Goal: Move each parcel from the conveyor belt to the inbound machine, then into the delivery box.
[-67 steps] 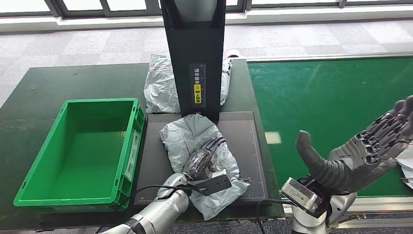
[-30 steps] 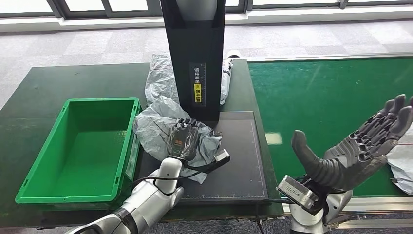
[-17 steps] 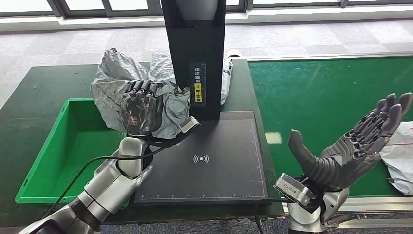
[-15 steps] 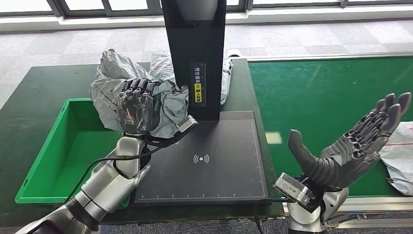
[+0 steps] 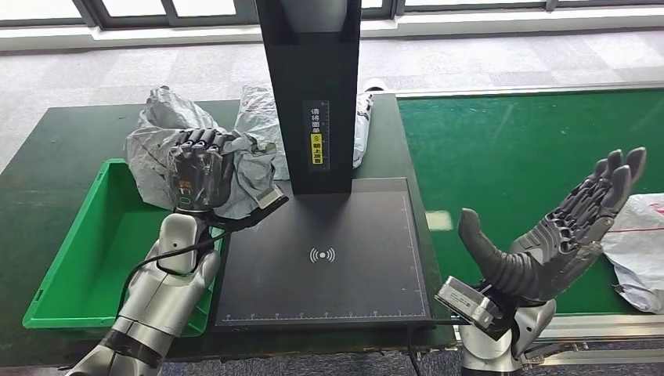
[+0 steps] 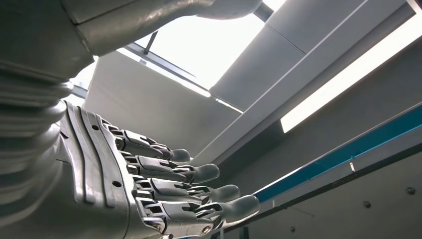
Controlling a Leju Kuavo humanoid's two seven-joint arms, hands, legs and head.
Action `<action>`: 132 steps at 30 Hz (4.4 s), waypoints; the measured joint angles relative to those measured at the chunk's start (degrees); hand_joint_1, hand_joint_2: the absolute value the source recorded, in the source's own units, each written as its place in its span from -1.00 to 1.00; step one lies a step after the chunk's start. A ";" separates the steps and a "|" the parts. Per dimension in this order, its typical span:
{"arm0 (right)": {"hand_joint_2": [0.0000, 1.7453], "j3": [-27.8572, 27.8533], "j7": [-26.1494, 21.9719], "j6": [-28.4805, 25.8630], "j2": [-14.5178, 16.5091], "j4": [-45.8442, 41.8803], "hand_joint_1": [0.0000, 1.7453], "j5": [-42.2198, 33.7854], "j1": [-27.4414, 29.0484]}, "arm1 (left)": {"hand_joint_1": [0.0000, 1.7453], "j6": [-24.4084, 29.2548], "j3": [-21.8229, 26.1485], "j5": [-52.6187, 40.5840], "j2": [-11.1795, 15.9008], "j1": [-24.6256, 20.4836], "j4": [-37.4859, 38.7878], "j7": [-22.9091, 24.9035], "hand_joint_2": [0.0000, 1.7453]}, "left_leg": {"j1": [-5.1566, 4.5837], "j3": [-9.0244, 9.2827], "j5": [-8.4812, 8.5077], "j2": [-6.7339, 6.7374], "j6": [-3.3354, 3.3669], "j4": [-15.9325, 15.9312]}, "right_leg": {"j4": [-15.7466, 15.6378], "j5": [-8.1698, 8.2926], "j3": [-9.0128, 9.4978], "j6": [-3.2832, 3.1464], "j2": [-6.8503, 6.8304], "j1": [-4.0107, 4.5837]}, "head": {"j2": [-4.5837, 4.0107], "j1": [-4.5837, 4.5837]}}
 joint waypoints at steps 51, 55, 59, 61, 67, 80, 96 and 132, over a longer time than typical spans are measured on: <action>1.00 -4.21 1.07 -0.02 -0.06 4.62 -1.00 1.73 1.14 | -1.00 0.03 38.91 2.91 -15.18 2.16 -9.40 -24.59 -1.00 | 0.02 -0.10 0.00 -0.13 0.00 0.00 | -0.03 0.00 -0.02 0.00 -0.12 0.04 | 0.01 0.00; 1.00 -4.49 2.22 -0.02 -0.06 4.88 -1.00 3.45 1.14 | -1.00 0.03 42.23 4.71 -16.42 1.91 -10.36 -31.59 -1.00 | 0.02 -0.11 0.00 -0.12 0.00 0.00 | -0.03 0.00 -0.03 0.00 -0.11 0.04 | 0.01 0.01; 1.00 -5.33 2.37 -0.02 -0.08 6.10 -1.00 4.62 1.10 | -1.00 0.03 47.47 8.93 -17.41 1.26 -11.63 -38.65 -1.00 | 0.03 -0.11 0.00 -0.12 0.00 0.00 | -0.03 0.00 -0.03 0.00 -0.10 0.06 | 0.01 0.00; 1.00 -6.42 2.73 -0.02 -0.08 6.97 -1.00 5.40 1.11 | -1.00 0.03 50.95 14.13 -17.75 0.36 -12.12 -44.45 -1.00 | 0.03 -0.11 0.00 -0.12 0.00 0.00 | -0.03 0.00 -0.04 0.00 -0.11 0.06 | 0.01 0.01; 1.00 -17.43 8.56 -0.03 -0.22 10.93 -1.00 19.53 -1.50 | -1.00 -13.65 44.34 66.91 -19.09 6.37 -13.50 -51.54 -1.00 | -0.03 -0.06 -0.02 -0.11 0.03 0.05 | -0.12 0.00 -0.05 0.04 -0.11 0.01 | 0.01 -0.02; 1.00 -48.31 35.05 -0.02 -8.62 31.93 -1.00 45.31 -15.04 | -1.00 -52.27 10.76 99.47 -16.81 22.44 -22.65 -51.62 -1.00 | -0.06 -0.55 -0.08 -0.65 0.45 0.22 | -0.21 0.10 -0.04 0.48 -0.63 -0.20 | 0.01 -0.01; 1.00 -39.42 48.53 -0.10 -21.43 51.18 -1.00 44.81 -16.49 | -1.00 -52.01 7.68 99.89 -16.28 27.67 -27.02 -51.61 -1.00 | -0.05 -0.55 -0.08 -0.68 0.46 0.22 | -0.21 0.07 -0.04 0.52 -0.64 -0.20 | -0.01 -0.01; 1.00 -44.36 53.59 19.45 -29.72 80.18 1.00 43.71 -23.42 | -1.00 -52.71 7.64 98.04 -16.22 27.40 -25.17 -51.61 -1.00 | -0.07 -0.54 -0.06 -0.64 0.52 0.23 | -0.21 0.08 -0.04 0.54 -0.62 -0.21 | 0.01 -0.01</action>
